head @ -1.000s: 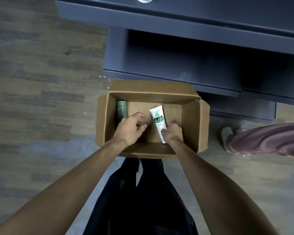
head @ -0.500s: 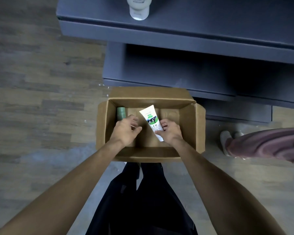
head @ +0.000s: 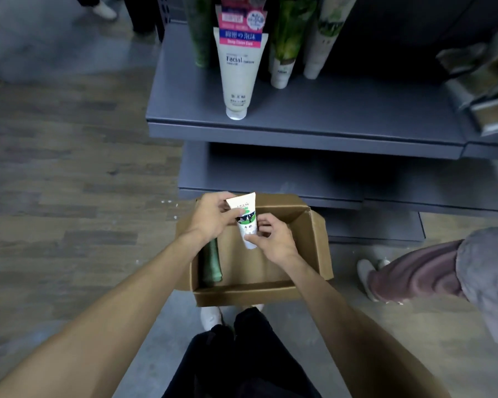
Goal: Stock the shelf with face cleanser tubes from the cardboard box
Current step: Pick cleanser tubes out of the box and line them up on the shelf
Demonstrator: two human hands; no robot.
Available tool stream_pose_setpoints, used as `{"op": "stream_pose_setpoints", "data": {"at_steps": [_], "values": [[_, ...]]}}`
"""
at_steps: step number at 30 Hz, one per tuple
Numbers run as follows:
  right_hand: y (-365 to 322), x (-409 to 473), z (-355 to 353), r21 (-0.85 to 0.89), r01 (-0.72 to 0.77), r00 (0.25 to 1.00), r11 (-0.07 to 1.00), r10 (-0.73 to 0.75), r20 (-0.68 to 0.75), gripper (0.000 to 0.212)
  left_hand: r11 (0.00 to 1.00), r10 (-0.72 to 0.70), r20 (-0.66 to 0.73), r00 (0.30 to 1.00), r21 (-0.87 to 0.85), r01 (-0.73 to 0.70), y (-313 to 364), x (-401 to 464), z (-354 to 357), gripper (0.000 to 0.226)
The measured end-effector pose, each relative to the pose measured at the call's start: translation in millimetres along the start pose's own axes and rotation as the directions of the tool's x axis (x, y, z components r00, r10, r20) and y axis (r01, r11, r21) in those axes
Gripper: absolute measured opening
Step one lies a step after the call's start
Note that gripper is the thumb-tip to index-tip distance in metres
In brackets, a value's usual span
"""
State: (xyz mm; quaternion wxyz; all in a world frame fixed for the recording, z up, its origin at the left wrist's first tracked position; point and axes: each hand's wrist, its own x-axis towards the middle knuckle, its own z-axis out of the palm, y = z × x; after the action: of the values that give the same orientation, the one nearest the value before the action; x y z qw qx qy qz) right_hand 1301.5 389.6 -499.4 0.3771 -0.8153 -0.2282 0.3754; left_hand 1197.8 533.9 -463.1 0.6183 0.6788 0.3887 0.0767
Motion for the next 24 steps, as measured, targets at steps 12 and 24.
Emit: {"op": "stream_pose_setpoints", "data": {"at_steps": [12, 24], "values": [[-85, -19, -54, -0.099, 0.244, 0.955, 0.965, -0.257, -0.149, 0.035, 0.83, 0.425, 0.106, 0.899, 0.35, -0.434, 112, -5, -23, 0.016], [-152, -4, -140, -0.122, 0.405, 0.882, 0.906, -0.422, -0.208, 0.033, 0.806, 0.55, 0.007, 0.835, 0.258, -0.533, 205, 6, -10, 0.032]]}}
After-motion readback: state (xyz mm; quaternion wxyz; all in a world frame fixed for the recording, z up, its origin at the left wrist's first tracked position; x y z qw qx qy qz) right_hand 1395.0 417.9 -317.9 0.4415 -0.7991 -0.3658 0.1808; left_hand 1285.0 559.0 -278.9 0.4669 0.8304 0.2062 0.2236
